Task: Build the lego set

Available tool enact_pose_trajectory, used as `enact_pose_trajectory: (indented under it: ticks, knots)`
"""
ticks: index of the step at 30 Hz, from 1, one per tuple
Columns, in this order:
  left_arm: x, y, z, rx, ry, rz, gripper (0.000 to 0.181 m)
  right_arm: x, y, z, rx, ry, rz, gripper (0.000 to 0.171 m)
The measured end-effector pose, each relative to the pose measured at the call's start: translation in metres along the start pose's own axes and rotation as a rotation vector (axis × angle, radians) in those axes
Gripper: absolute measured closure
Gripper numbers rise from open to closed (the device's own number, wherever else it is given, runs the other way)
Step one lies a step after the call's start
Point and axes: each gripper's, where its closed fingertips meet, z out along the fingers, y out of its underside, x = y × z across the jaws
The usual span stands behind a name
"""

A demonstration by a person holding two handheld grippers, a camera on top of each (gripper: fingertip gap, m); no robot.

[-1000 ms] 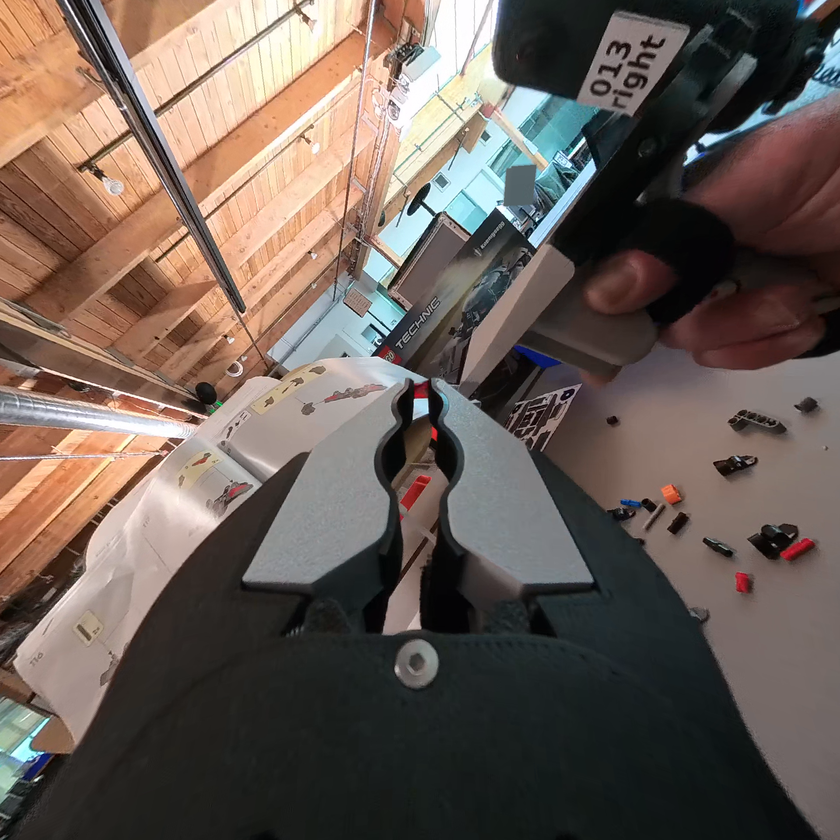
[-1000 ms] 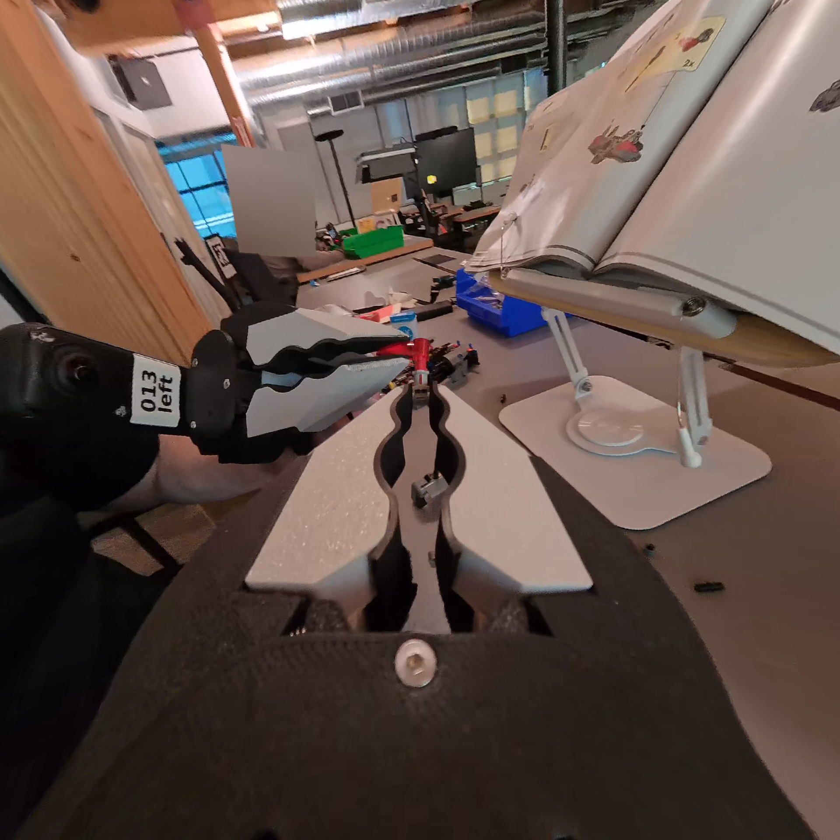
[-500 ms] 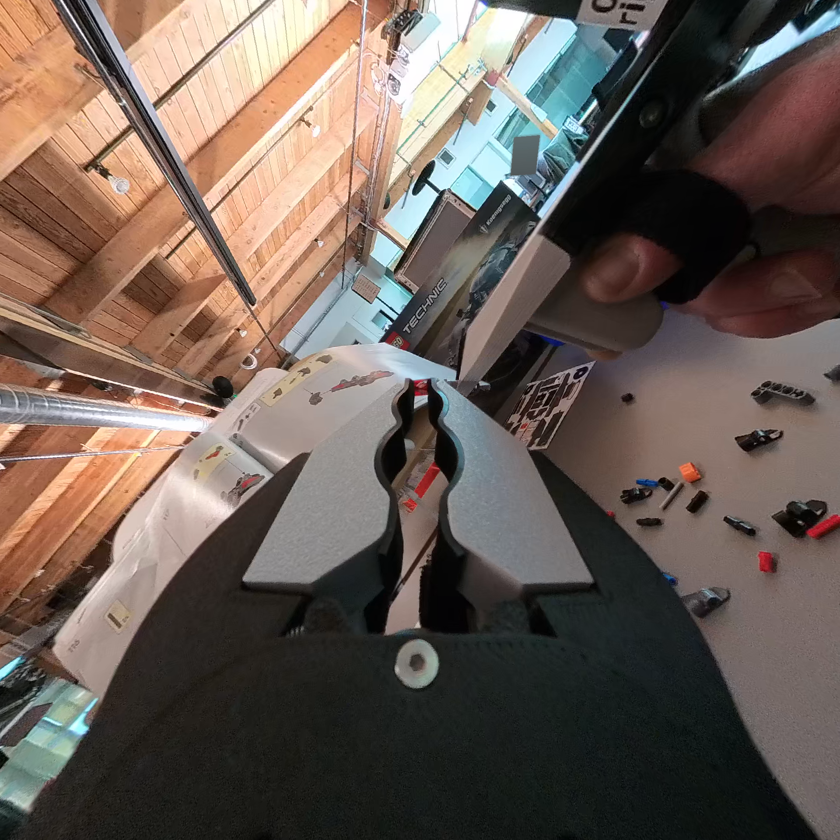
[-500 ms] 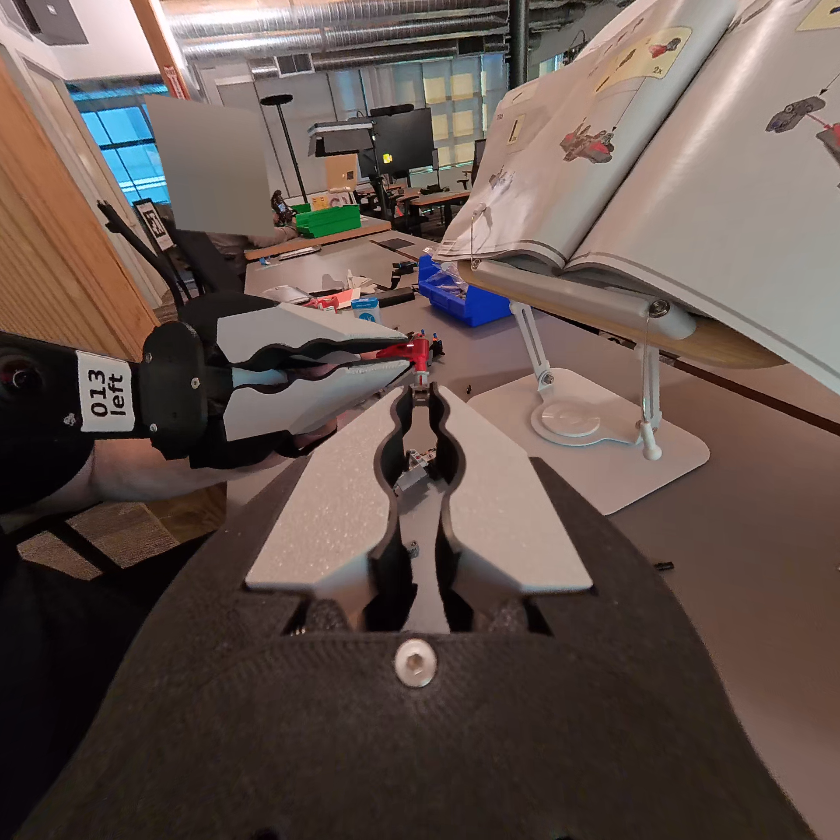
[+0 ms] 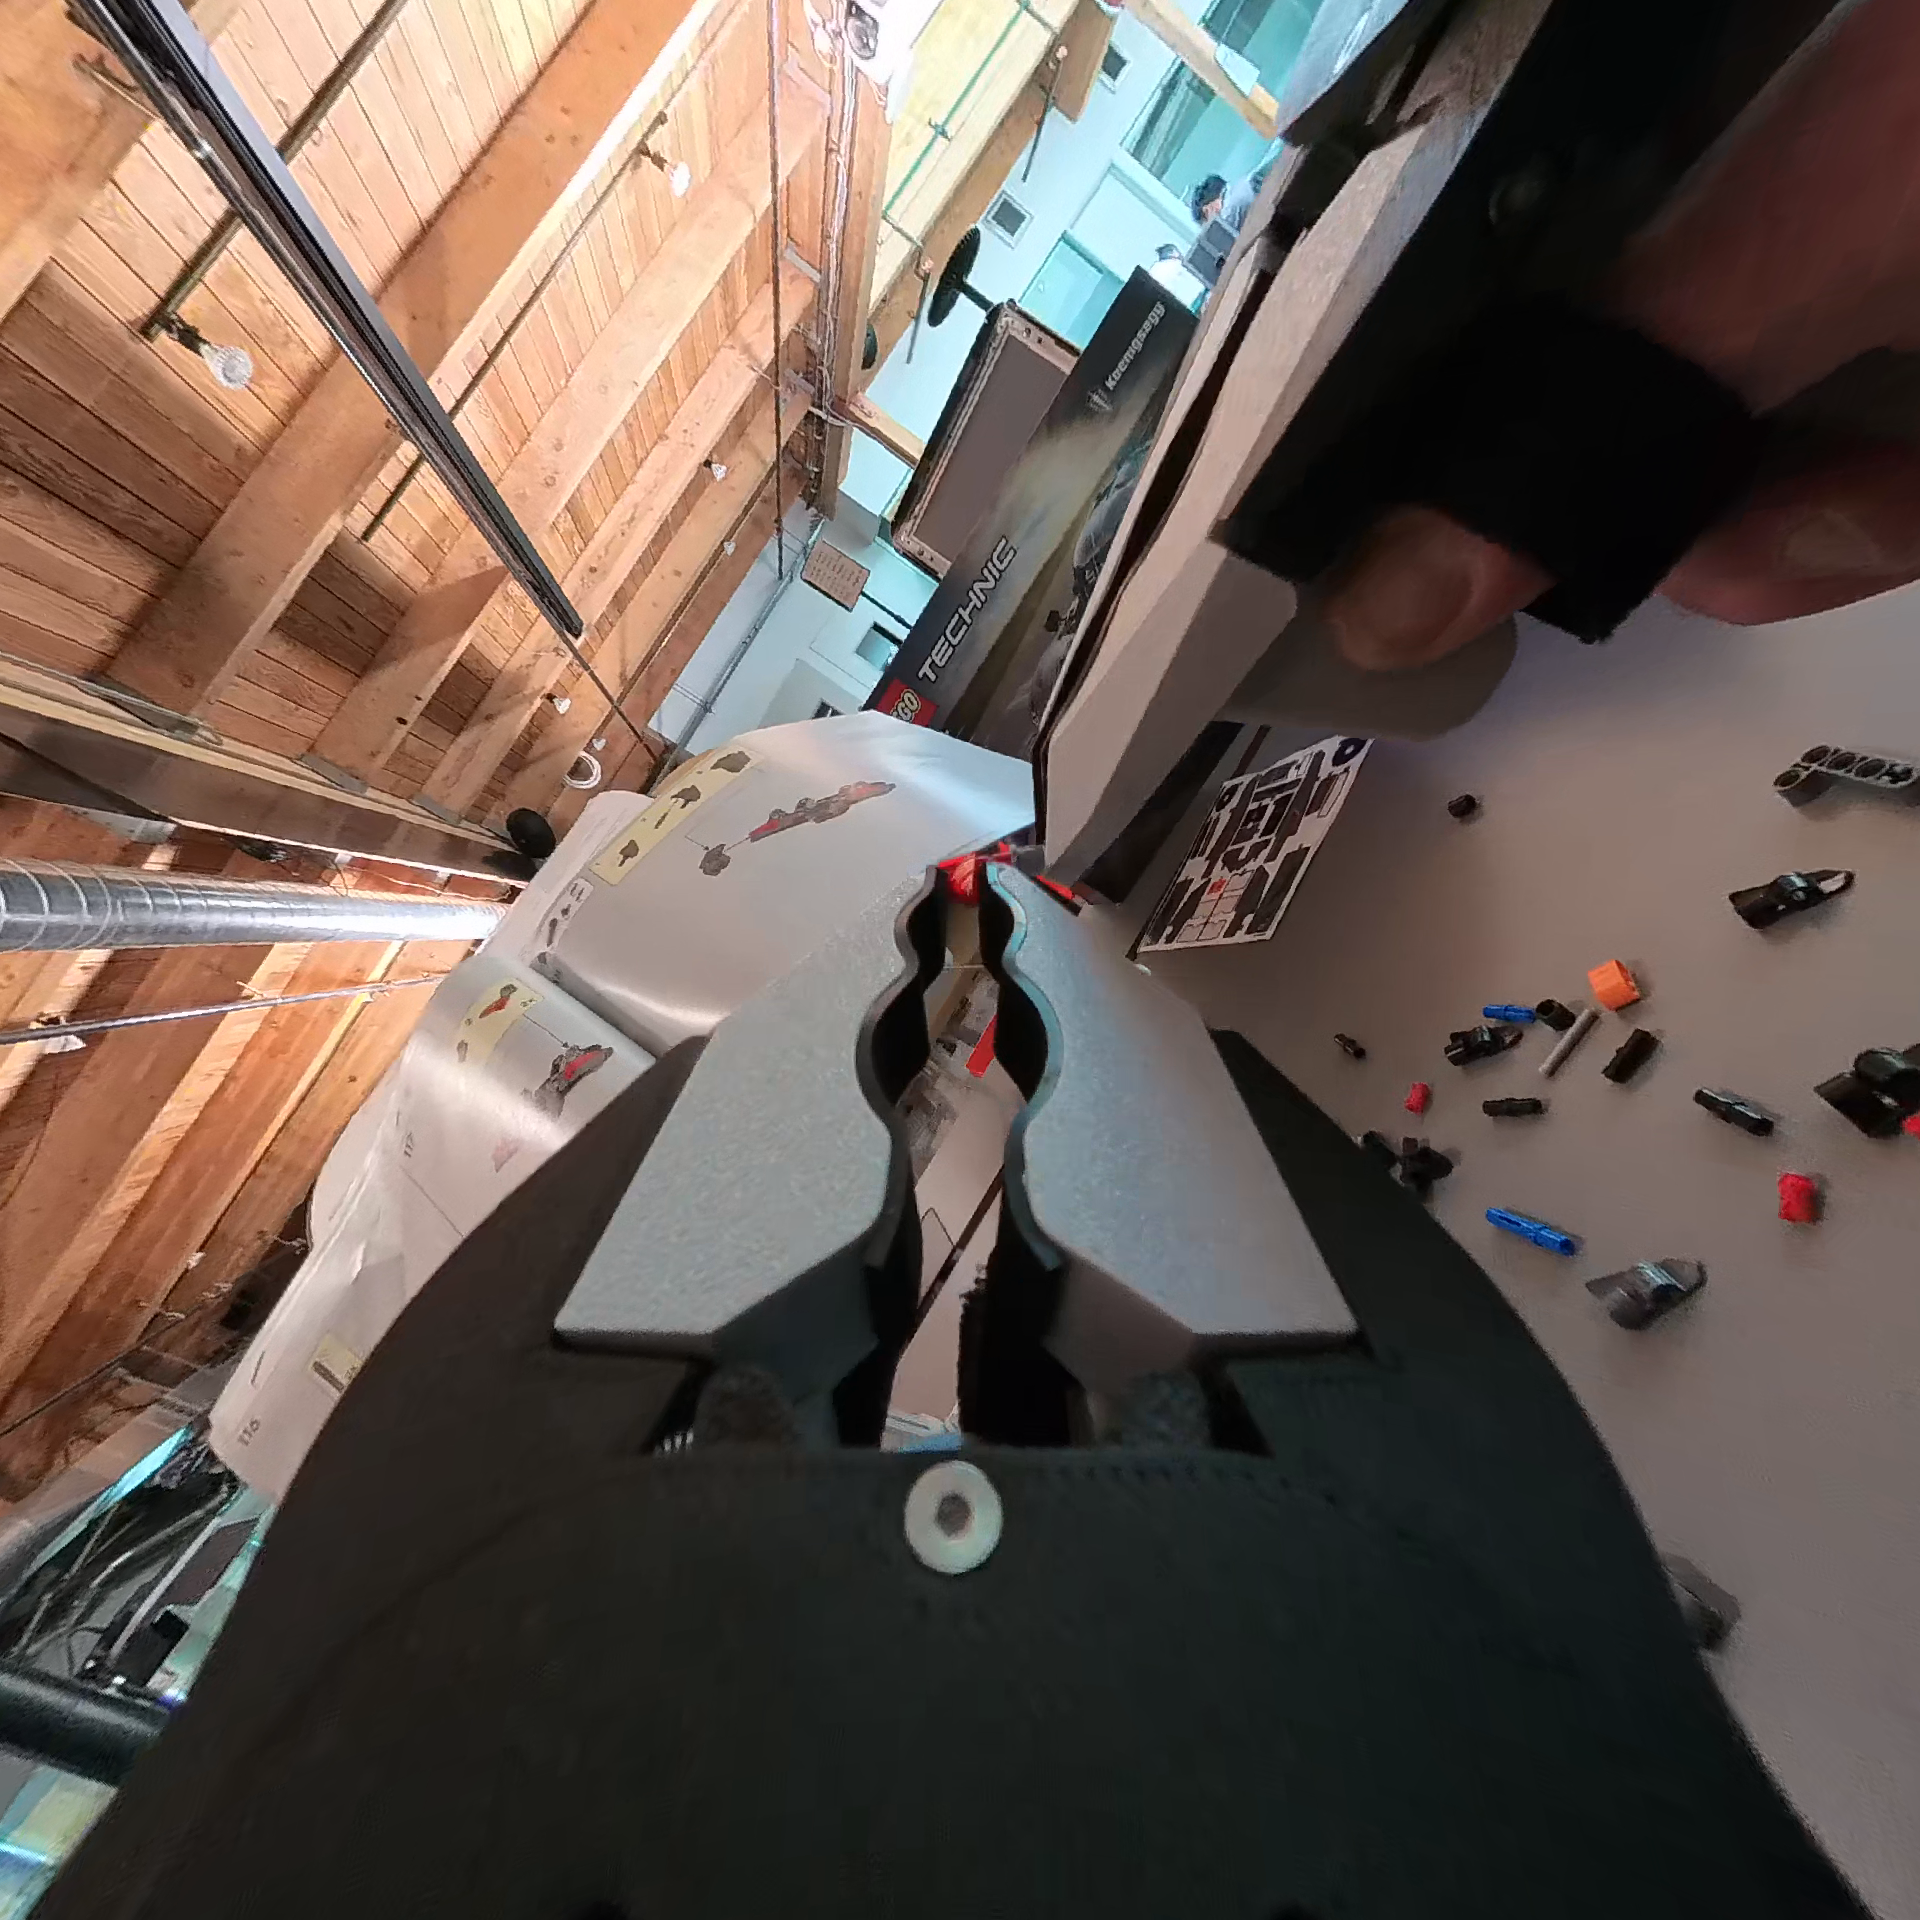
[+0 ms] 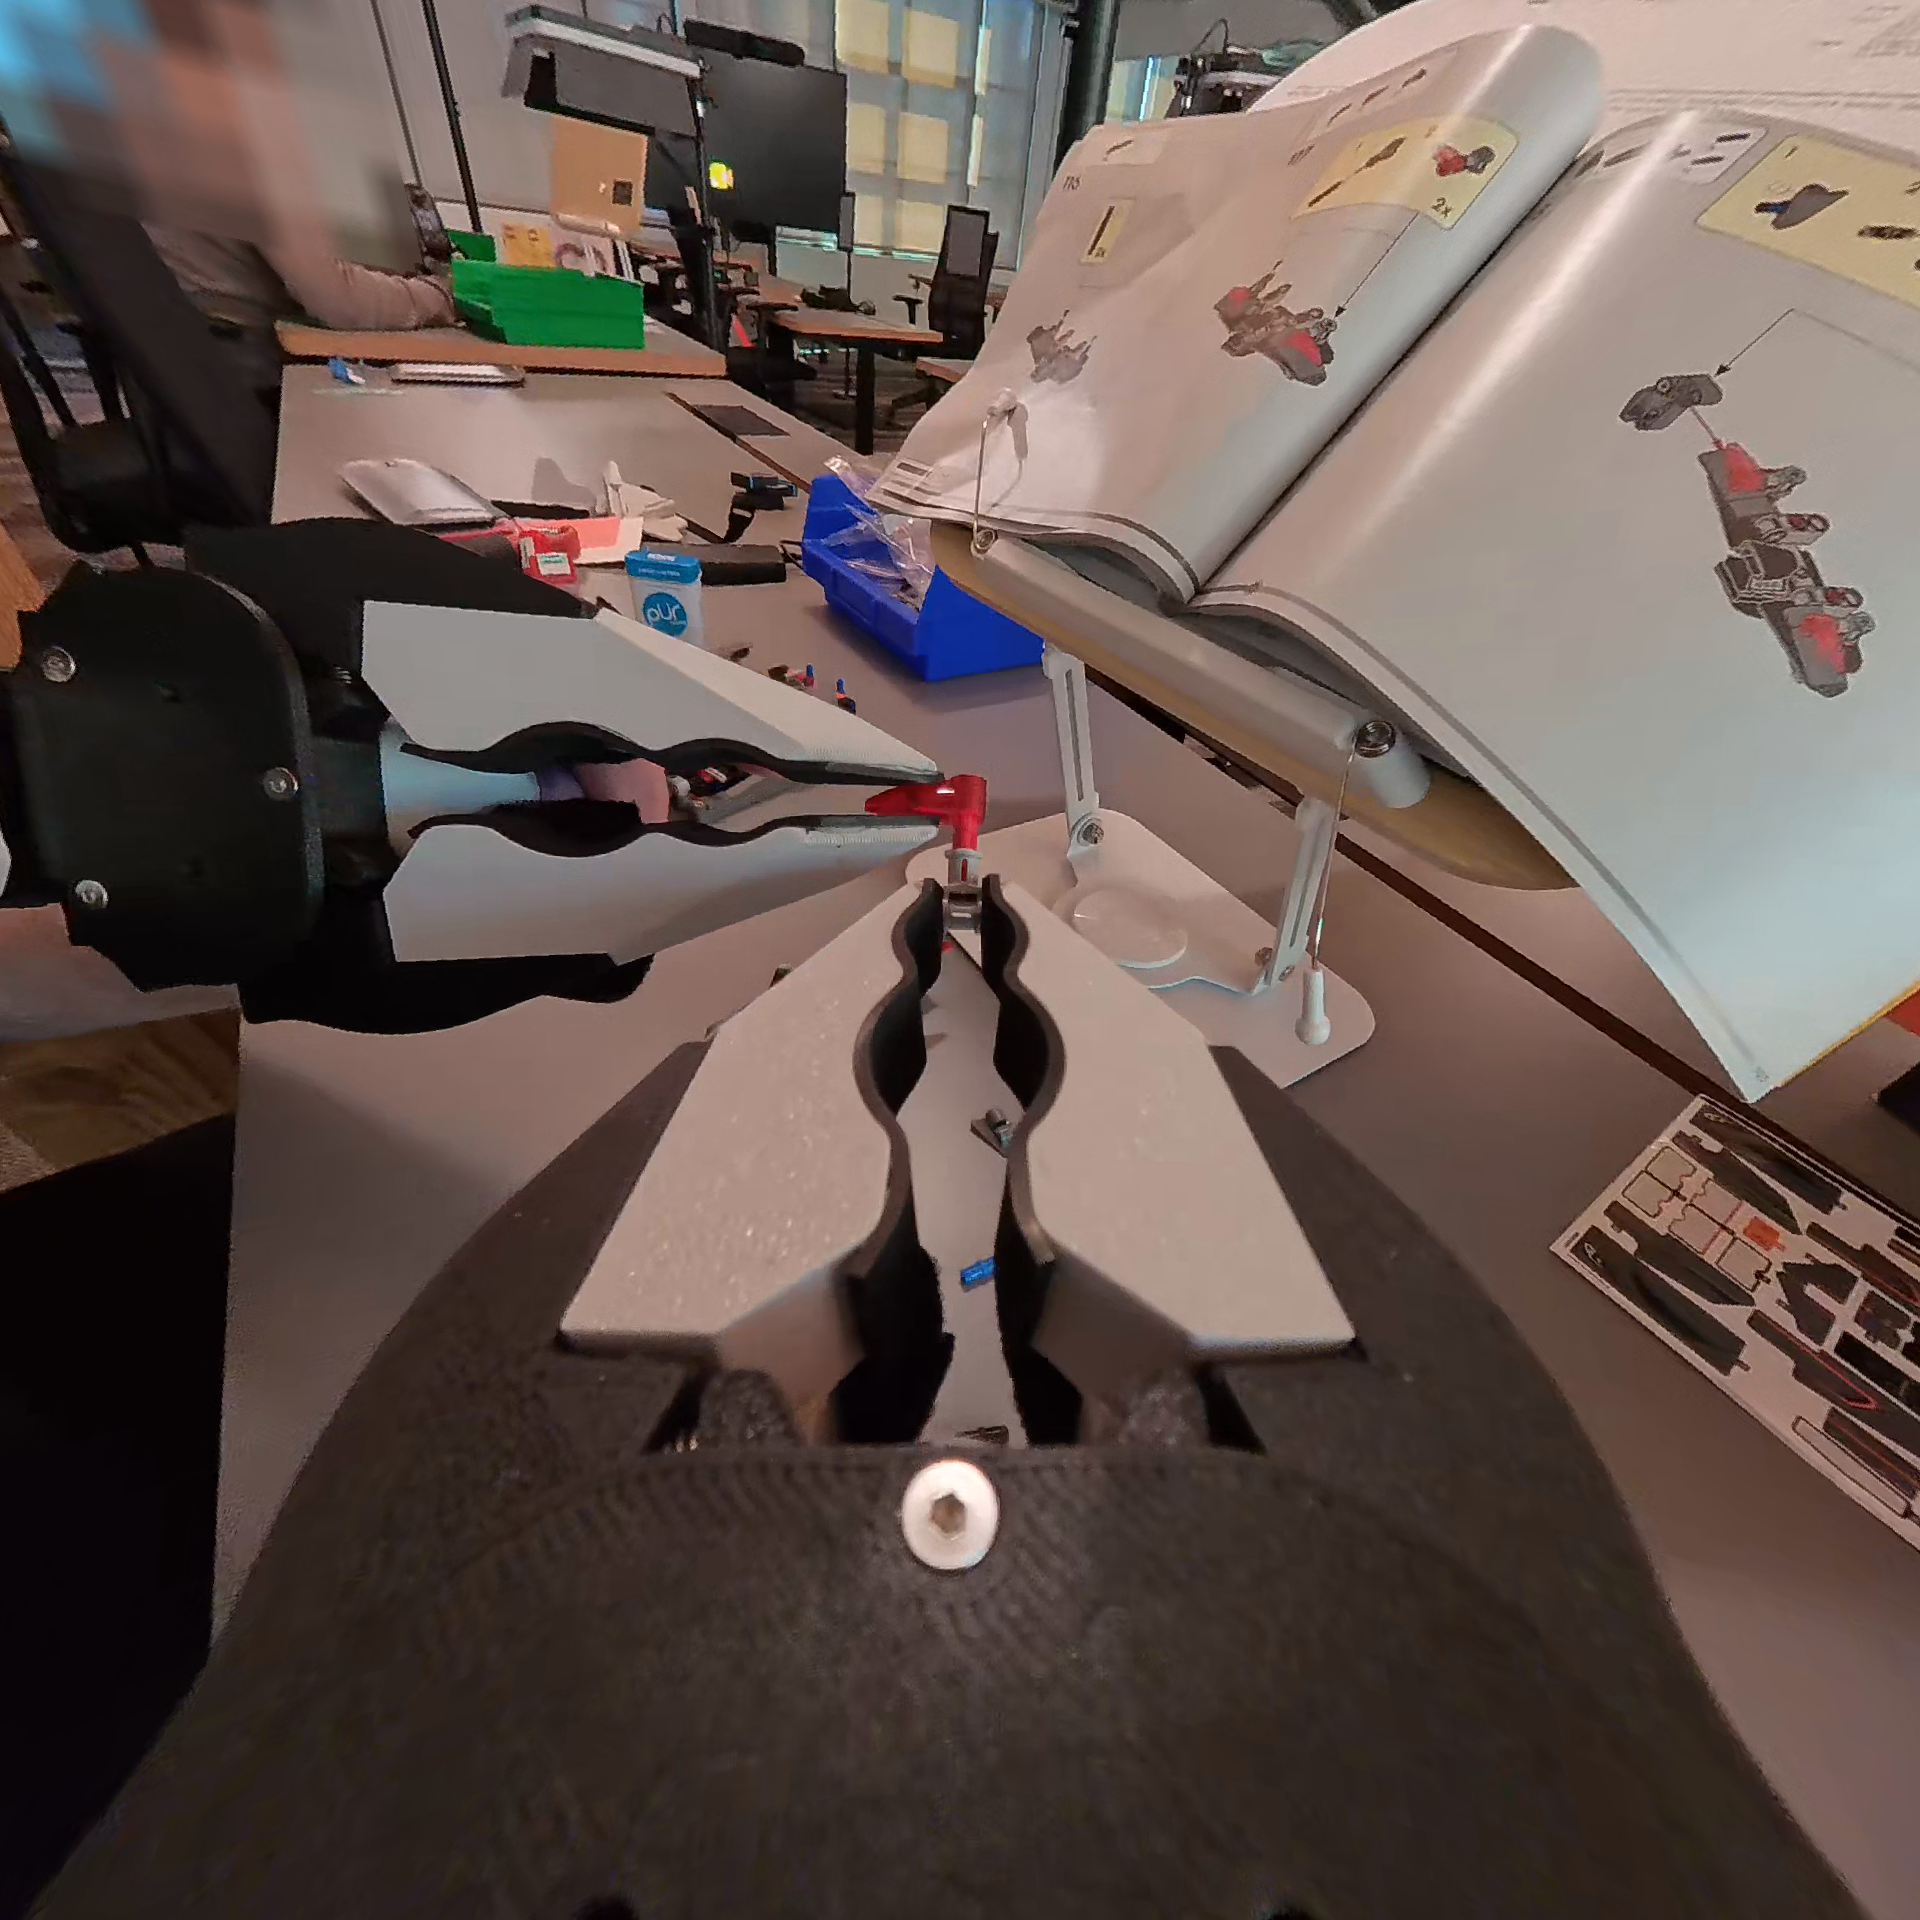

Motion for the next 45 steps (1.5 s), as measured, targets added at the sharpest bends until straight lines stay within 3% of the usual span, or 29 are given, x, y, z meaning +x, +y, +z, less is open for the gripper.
enact_pose_trajectory:
  ticks: [11,31,45]
  knots:
    - [0.007,0.006,0.002,-0.010,0.010,-0.002,0.179,0.001,0.009,0.005,0.007,-0.072,0.144,0.168]
    - [0.015,0.019,-0.002,-0.038,0.099,0.011,0.178,-0.002,0.023,0.013,-0.038,-0.134,0.180,0.167]
    - [0.020,0.024,-0.003,-0.053,0.155,0.175,0.178,-0.003,0.029,0.017,-0.062,-0.158,0.204,0.167]
